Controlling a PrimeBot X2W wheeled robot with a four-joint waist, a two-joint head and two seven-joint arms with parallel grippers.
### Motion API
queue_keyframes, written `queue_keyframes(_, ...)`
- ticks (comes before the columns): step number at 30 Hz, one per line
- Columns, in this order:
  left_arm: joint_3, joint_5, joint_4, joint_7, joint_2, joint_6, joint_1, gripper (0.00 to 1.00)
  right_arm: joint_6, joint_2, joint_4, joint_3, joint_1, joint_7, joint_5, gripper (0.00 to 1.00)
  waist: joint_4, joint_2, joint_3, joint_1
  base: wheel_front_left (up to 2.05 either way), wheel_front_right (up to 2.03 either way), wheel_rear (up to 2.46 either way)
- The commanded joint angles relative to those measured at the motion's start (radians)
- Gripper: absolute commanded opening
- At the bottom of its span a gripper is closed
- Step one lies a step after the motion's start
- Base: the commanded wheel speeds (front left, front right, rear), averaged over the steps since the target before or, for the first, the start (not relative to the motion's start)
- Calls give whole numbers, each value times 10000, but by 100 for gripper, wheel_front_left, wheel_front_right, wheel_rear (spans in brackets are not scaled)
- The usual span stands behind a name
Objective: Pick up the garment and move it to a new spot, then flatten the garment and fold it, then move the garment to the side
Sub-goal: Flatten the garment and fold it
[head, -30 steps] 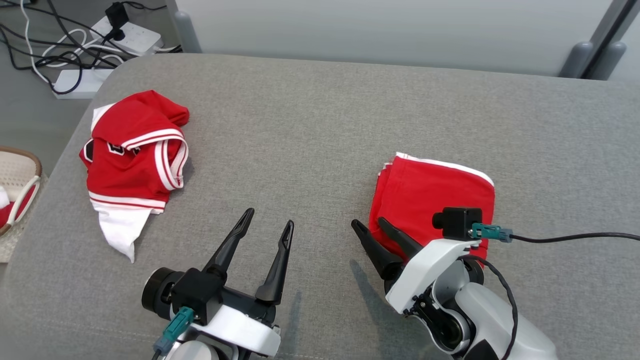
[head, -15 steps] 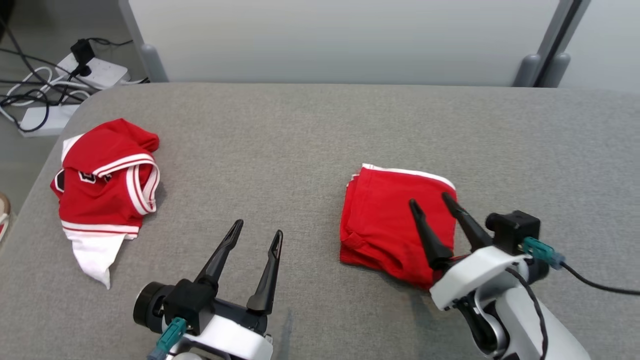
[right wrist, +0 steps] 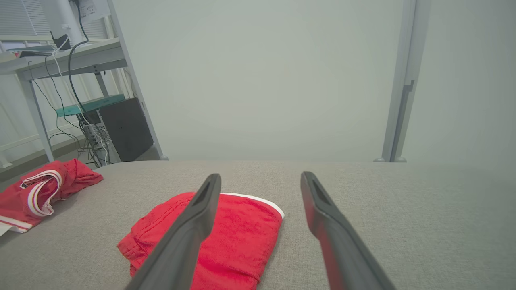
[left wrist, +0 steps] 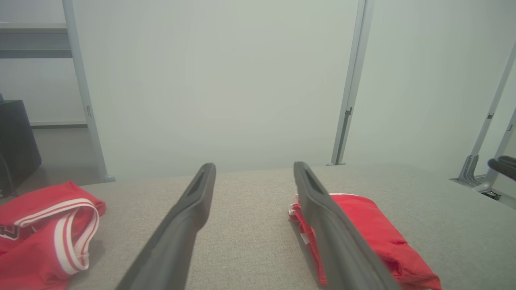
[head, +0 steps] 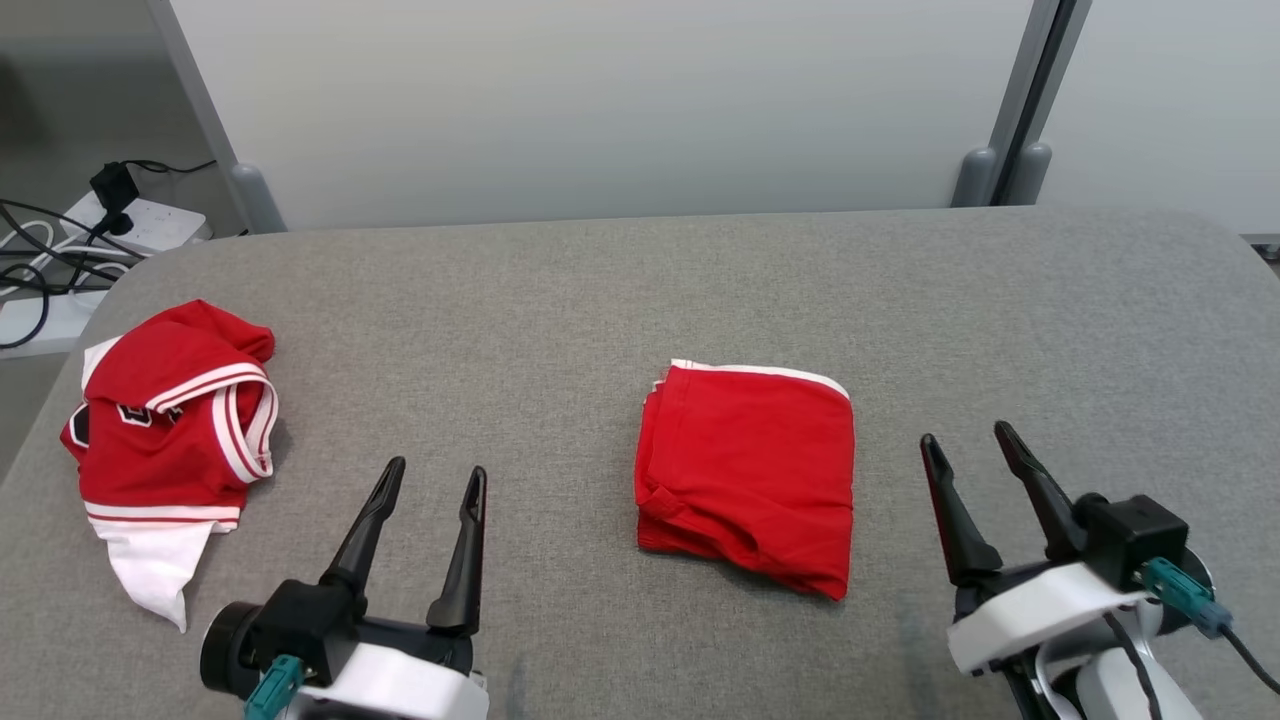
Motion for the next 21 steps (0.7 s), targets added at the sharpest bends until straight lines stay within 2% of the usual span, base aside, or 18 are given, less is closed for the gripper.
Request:
queue_keyframes(1,422,-110,-341,-57,30,55,-101,100,42,8,-572,-11,61,-134,-114,100,-41,-1,-51,0,0,0,0)
queue_keyframes(10,702,-63,-799,-57,30,-155,255,100,42,68,-1940,-902,1159,-137,-258,100,-48,-1,-132,0,0,0,0)
queue_keyframes(21,899,336,-1023,-57,29,-348,1174,100,42,-26,-2372,-1059,2243,-138,148,100,100,-1,-309,0,0,0,0)
